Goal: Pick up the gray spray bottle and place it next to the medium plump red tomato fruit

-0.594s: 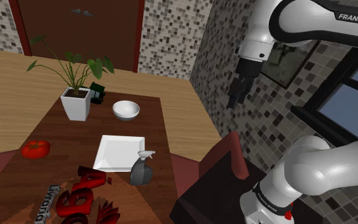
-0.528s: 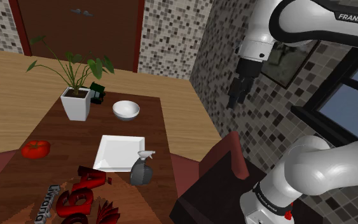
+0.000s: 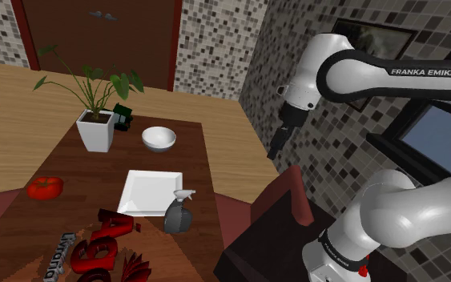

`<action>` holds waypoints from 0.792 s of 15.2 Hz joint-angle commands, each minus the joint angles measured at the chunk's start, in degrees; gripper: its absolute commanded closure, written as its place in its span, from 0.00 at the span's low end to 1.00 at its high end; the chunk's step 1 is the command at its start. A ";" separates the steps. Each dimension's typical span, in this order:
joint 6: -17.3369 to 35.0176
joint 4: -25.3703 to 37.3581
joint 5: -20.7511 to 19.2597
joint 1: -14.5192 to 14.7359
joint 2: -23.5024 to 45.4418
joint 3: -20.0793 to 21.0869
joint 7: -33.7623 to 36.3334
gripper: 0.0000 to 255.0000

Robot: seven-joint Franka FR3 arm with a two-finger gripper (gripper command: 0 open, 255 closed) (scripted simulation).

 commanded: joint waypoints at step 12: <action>46.48 -13.46 12.29 14.40 20.76 -5.51 -25.02 0.00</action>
